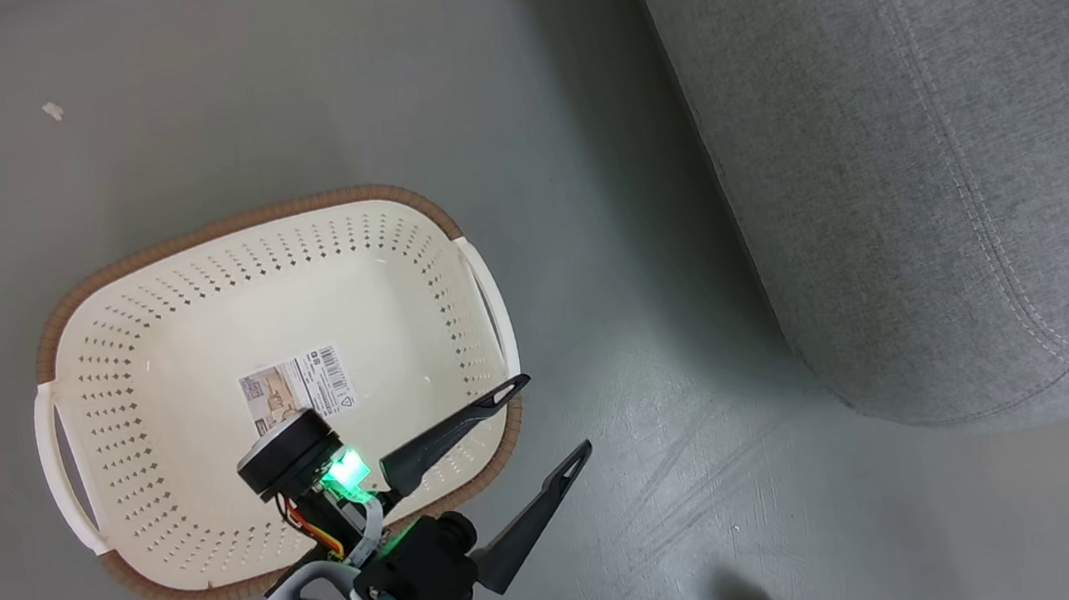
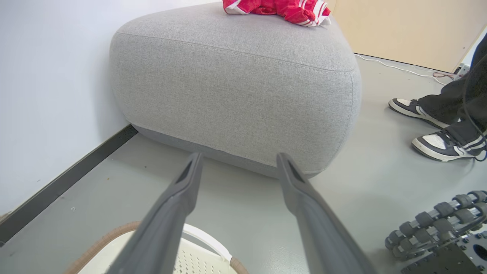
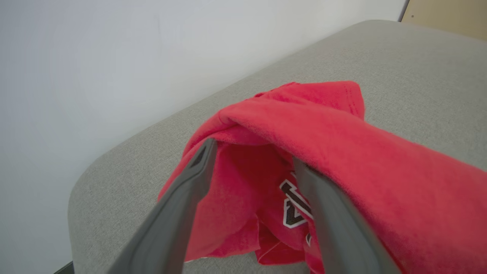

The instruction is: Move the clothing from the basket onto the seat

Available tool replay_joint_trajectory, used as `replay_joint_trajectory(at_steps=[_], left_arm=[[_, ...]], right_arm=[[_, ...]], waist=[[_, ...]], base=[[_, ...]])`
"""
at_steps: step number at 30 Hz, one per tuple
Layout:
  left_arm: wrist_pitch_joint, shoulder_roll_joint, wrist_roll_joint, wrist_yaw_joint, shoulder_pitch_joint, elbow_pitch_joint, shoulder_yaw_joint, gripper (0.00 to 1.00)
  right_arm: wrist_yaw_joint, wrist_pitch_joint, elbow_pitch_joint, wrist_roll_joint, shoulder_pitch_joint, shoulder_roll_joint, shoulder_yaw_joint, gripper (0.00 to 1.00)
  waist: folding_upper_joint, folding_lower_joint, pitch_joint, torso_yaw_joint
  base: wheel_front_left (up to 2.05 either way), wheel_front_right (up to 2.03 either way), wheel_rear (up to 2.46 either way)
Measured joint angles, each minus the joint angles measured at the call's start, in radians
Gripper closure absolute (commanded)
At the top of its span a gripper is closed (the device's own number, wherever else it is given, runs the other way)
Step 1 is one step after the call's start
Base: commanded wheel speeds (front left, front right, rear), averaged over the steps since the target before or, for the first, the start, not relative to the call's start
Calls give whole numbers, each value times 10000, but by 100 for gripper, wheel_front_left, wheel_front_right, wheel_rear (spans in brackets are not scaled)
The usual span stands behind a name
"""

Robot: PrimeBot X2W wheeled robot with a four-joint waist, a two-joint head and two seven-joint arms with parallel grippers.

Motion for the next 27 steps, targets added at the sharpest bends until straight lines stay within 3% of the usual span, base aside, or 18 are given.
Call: replay_joint_trajectory(at_steps=[13, 27], left_arm=[[0, -500, -207, 0, -310, 163, 213, 0], [0, -1018, -625, -33, 19, 477, 405, 0]], right_arm=[[0, -88, 111, -602, 384, 115, -92, 0], [0, -305, 63, -857, 546, 853, 692, 0]], waist=[[0, 0, -790, 0], [0, 0, -2101, 20]], base=[[0, 0, 0], [0, 0, 0]])
